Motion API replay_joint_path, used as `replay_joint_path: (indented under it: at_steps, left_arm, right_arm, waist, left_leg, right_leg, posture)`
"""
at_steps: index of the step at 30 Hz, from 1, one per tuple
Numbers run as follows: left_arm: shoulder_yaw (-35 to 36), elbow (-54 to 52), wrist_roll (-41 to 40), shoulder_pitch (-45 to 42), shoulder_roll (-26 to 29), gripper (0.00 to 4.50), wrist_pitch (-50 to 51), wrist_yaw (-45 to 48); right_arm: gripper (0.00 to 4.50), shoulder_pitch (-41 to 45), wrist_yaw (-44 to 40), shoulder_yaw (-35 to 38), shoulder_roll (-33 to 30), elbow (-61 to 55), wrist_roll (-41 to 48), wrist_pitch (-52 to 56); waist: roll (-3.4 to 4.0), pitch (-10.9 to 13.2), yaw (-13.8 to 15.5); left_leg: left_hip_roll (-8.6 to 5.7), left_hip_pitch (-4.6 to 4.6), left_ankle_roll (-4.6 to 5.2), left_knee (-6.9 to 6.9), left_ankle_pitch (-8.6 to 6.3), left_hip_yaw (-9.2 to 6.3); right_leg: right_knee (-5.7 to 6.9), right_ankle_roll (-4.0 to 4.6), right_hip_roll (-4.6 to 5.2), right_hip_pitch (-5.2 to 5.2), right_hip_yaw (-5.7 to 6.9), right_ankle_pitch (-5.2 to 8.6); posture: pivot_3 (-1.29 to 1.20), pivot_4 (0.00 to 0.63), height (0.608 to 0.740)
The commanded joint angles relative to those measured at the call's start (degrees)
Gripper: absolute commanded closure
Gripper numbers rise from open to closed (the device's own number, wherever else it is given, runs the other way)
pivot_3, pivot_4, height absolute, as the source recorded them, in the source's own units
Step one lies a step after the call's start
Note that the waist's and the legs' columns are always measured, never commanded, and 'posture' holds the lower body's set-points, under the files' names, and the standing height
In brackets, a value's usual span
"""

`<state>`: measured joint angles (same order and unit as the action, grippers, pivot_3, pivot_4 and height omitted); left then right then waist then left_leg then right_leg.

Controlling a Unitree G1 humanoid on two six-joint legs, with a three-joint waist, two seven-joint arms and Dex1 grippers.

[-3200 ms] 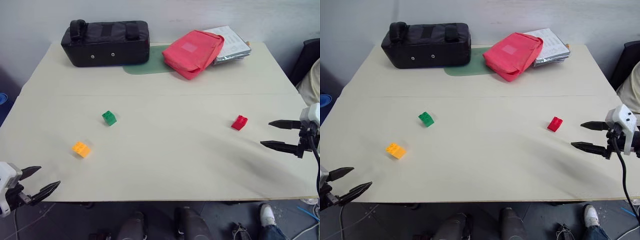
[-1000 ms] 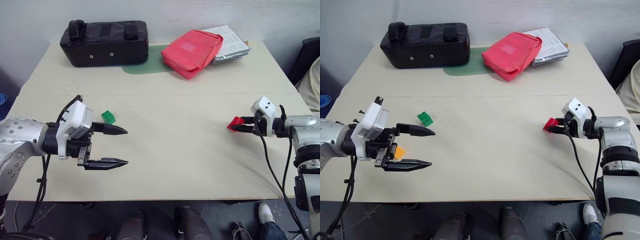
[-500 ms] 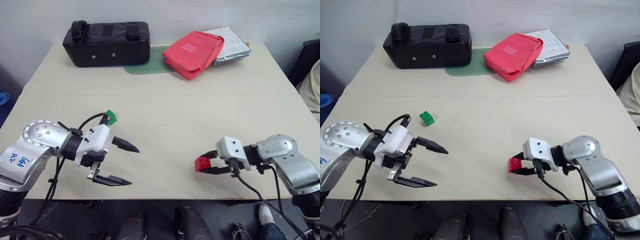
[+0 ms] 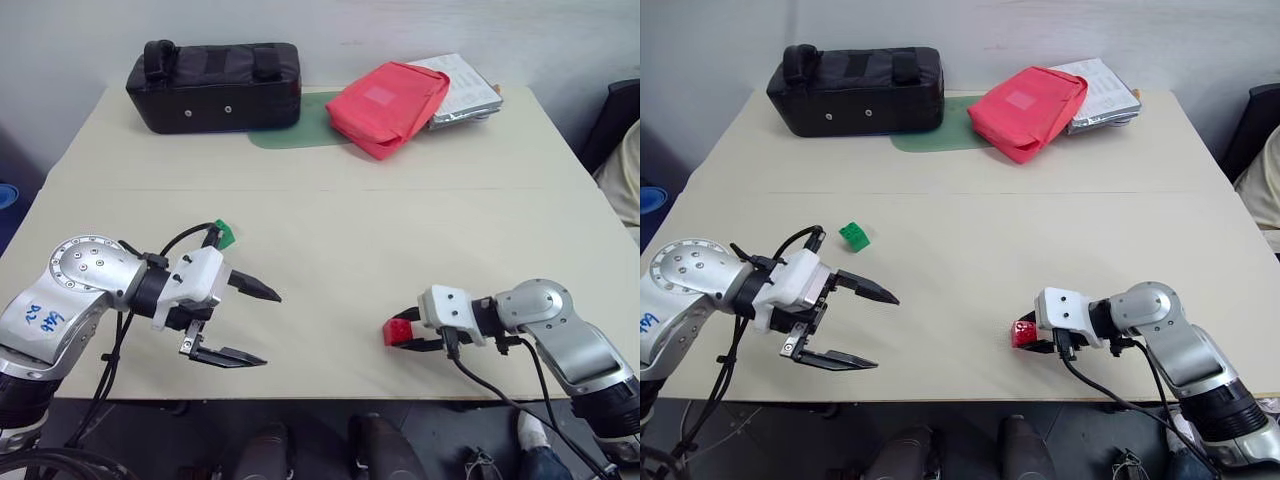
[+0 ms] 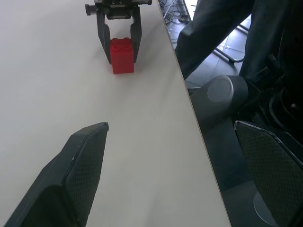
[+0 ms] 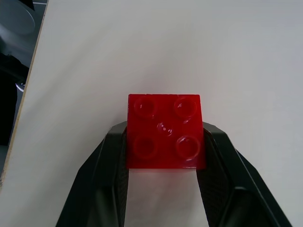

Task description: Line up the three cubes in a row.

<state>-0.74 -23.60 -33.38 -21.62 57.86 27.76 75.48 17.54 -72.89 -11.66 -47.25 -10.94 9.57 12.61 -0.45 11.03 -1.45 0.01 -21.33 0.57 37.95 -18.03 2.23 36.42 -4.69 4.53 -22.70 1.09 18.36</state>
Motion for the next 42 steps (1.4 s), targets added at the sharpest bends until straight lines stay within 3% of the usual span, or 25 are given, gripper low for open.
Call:
replay_joint_path:
  at_steps: [1, 10, 16, 19, 22, 27, 31, 35, 39, 42]
  left_arm:
    - [0.04, 0.47, 1.04, -0.83, -0.57, 0.0, -1.08, -0.29]
    - [1.44, 0.58, 0.94, 0.85, -0.58, 0.0, -0.43, -1.11]
    - [10.4, -0.04, 0.68, 11.06, -0.53, 0.0, 0.87, -6.73]
    - [22.35, -3.43, 0.44, 22.45, -3.84, 0.0, 3.73, -13.89]
    - [30.93, -6.37, -0.17, 30.54, -7.16, 0.0, 5.79, -17.91]
    - [43.09, -6.69, 2.48, 45.29, -11.5, 0.0, 2.64, -16.96]
    - [46.07, 0.35, 2.86, 42.41, -9.02, 0.0, 1.58, -18.31]
    - [43.63, 5.97, 1.52, 33.54, -4.69, 0.0, 4.06, -20.2]
    - [32.79, 12.32, 3.91, 19.87, -1.33, 0.0, 5.5, -22.95]
    - [19.73, 20.69, 9.64, 6.68, -0.74, 0.0, 3.67, -22.06]
  right_arm:
    - [3.02, 0.88, 0.2, -0.65, 0.38, 0.23, -0.28, -0.66]
    - [0.06, 0.73, -0.52, 2.17, -1.28, -2.63, 3.67, 2.56]
    - [0.02, 2.22, -3.04, 9.24, -4.29, -6.55, 13.21, 7.98]
    - [0.02, 7.1, -5.22, 13.31, -5.36, -6.93, 21.6, 13.96]
    - [0.02, 10.29, -5.97, 14.42, -5.85, -6.01, 24.62, 16.78]
    - [0.02, 13.86, -7.96, 15.36, -6.98, -3.48, 26.68, 18.26]
    - [0.02, 15.71, -7.1, 15.93, -6.31, -2.36, 27.5, 18.88]
    - [0.02, 16.64, -4.59, 16.59, -5.3, -2.44, 28.36, 20.14]
    - [0.02, 15.44, -2.92, 16.96, -4.96, -4.03, 28.45, 20.1]
    - [0.02, 14.6, -0.88, 17.62, -4.56, -5.18, 28.31, 19.96]
  waist:
    - [0.0, 0.0, 0.0]
    - [0.0, 0.0, 0.0]
    - [-0.01, 0.0, -0.2]
    - [0.0, 0.01, -0.45]
    - [-0.04, 0.01, -0.15]
    - [-0.05, 0.01, 0.01]
    - [-0.05, 0.01, 0.69]
    - [-0.05, 0.01, 0.79]
    - [-0.04, 0.01, 0.93]
    - [-0.04, 0.01, 0.97]
  left_leg:
    - [0.0, 0.0, 0.0, 0.01, 0.0, 0.0]
    - [0.01, 0.0, 0.01, 0.01, -0.01, -0.01]
    - [0.08, 0.0, 0.13, 0.01, -0.08, -0.02]
    - [0.13, 0.04, 0.19, -0.02, -0.15, -0.02]
    - [0.16, 0.04, 0.19, -0.03, -0.18, -0.1]
    - [0.15, 0.03, 0.28, -0.04, -0.34, -0.13]
    - [0.13, 0.04, 0.31, -0.04, -0.39, -0.17]
    - [0.13, 0.03, 0.3, -0.06, -0.4, -0.18]
    - [0.09, 0.02, 0.26, -0.16, -0.41, -0.16]
    - [0.07, 0.0, 0.15, -0.23, -0.35, -0.14]
  right_leg:
    - [0.0, 0.0, 0.0, 0.0, 0.0, 0.0]
    - [0.02, 0.0, 0.0, 0.0, 0.01, 0.0]
    - [0.01, 0.0, 0.0, 0.0, 0.0, 0.0]
    - [-0.04, 0.01, -0.01, -0.01, -0.03, 0.01]
    - [-0.1, 0.05, 0.0, 0.0, 0.04, 0.03]
    - [-0.36, 0.06, 0.05, 0.12, 0.11, 0.03]
    - [-0.42, 0.08, 0.11, 0.15, 0.18, 0.03]
    - [-0.42, 0.1, 0.12, 0.14, 0.18, 0.03]
    - [-0.46, 0.09, 0.16, 0.1, 0.17, 0.03]
    - [-0.45, 0.08, 0.15, 0.05, 0.17, 0.03]
  posture:
    - [0.0, 0.15, 0.74]
    - [0.0, 0.15, 0.74]
    - [0.0, 0.15, 0.74]
    - [0.0, 0.15, 0.74]
    - [0.0, 0.15, 0.74]
    - [0.0, 0.15, 0.74]
    - [0.0, 0.15, 0.74]
    - [0.0, 0.15, 0.74]
    - [0.0, 0.15, 0.74]
    - [0.0, 0.15, 0.74]
